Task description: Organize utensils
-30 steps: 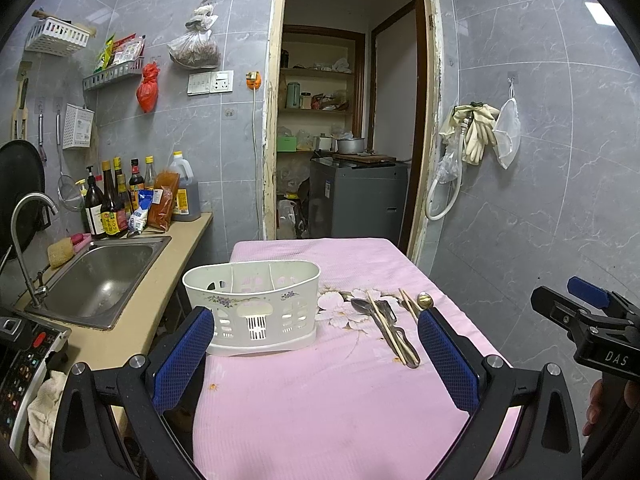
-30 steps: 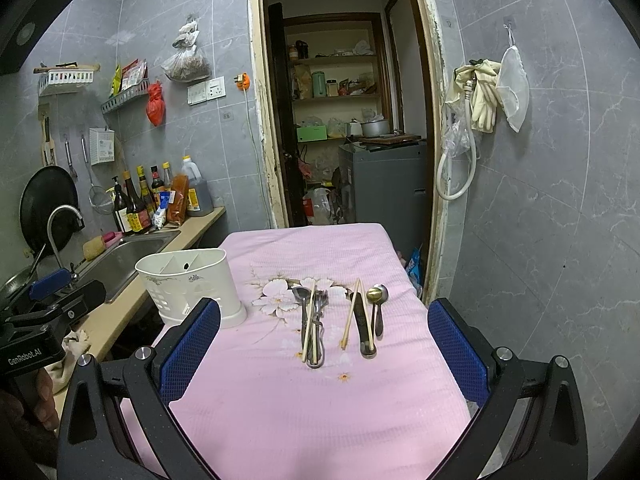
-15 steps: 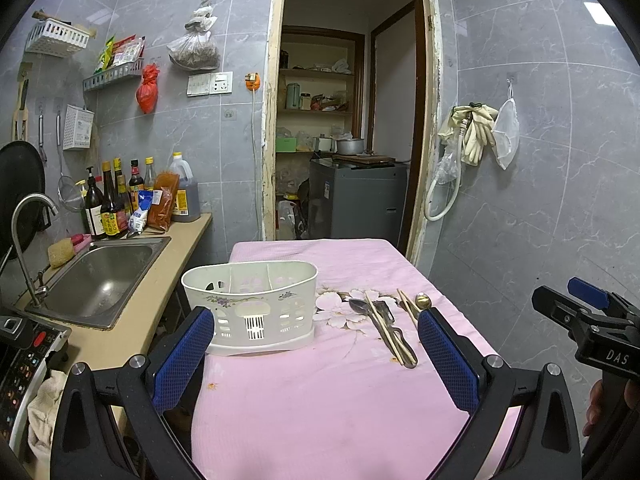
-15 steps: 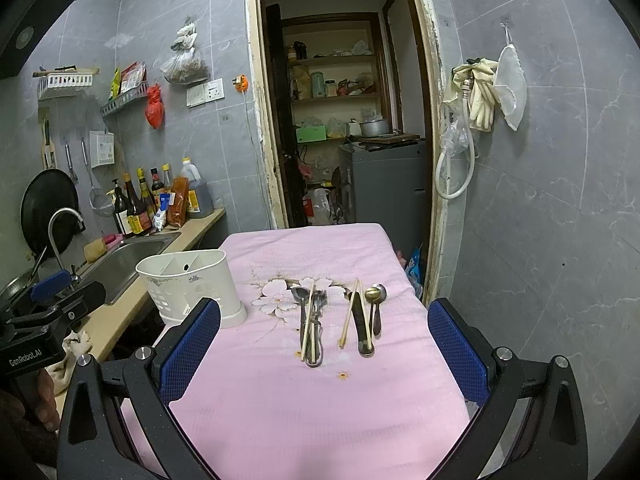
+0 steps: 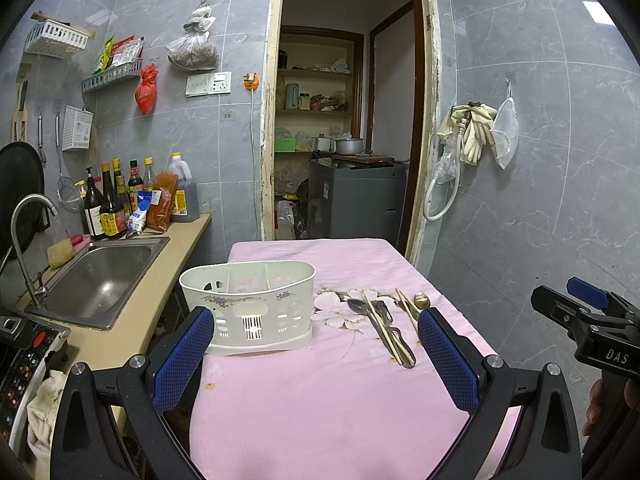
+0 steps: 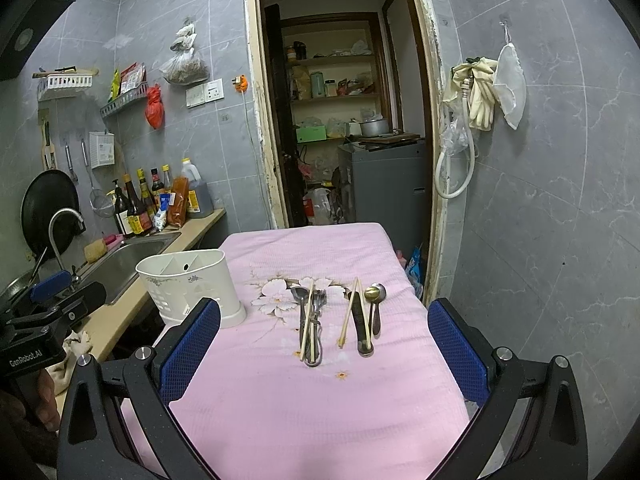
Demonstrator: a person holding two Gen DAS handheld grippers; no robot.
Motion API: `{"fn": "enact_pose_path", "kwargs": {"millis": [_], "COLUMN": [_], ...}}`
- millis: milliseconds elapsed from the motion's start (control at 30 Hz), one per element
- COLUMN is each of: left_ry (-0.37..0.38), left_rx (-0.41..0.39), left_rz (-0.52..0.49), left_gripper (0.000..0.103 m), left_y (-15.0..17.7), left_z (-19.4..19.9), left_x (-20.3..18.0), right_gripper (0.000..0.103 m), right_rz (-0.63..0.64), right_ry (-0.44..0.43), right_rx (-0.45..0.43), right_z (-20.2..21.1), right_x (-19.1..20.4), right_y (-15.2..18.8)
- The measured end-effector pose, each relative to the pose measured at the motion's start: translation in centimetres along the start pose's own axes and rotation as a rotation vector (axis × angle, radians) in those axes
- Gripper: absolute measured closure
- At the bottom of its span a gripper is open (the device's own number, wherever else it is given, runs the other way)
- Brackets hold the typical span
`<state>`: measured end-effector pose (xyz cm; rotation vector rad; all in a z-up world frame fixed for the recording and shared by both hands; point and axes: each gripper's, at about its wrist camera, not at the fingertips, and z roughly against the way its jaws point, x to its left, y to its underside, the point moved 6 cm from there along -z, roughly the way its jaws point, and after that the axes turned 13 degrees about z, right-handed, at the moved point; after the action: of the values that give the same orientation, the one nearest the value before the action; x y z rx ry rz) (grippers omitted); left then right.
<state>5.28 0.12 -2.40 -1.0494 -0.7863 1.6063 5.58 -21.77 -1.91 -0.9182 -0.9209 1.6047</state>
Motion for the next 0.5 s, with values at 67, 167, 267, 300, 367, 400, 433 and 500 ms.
{"fn": "enact_pose_path", "kwargs": {"millis": [67, 167, 267, 300, 367, 400, 433, 500], "left_ry": [0.000, 0.000, 0.000, 0.000, -0.001, -0.001, -0.001, 0.000], "left_rx": [0.001, 0.000, 0.000, 0.000, 0.001, 0.001, 0.000, 0.000], "left_rz": [-0.001, 0.000, 0.000, 0.000, 0.000, 0.000, 0.000, 0.000], "left_gripper": [0.000, 0.000, 0.000, 0.000, 0.000, 0.000, 0.000, 0.000], "left_y": [0.12, 0.04, 0.04, 0.05, 0.05, 0.05, 0.05, 0.06], "left_z": [-0.27, -0.11, -0.11, -0.11, -0.14, -0.13, -0.12, -0.11], "left_x": [-0.62, -0.71, -0.66, -0.66, -0.75, -0.76, -0.71, -0.65], "right_gripper": [0.001, 0.001, 0.001, 0.001, 0.001, 0.001, 0.001, 0.001], "right_rz": [-0.001, 0.000, -0.001, -0.001, -0.002, -0.002, -0.002, -0.001], "right_ry": [-0.004, -0.003, -0.003, -0.003, -0.003, -0.004, -0.005, -0.006], "right_rx": [-0.001, -0.001, 0.000, -0.001, 0.000, 0.000, 0.000, 0.001], "right_z": [0.00, 0.15, 0.27, 0.18, 0.71, 0.67, 0.68, 0.66], "right_x": [0.04, 0.24, 0.36, 0.24, 0.43, 0.39, 0.41, 0.42], "right_y": [-0.03, -0.14, -0.29, -0.22, -0.08, -0.06, -0.06, -0.02]}}
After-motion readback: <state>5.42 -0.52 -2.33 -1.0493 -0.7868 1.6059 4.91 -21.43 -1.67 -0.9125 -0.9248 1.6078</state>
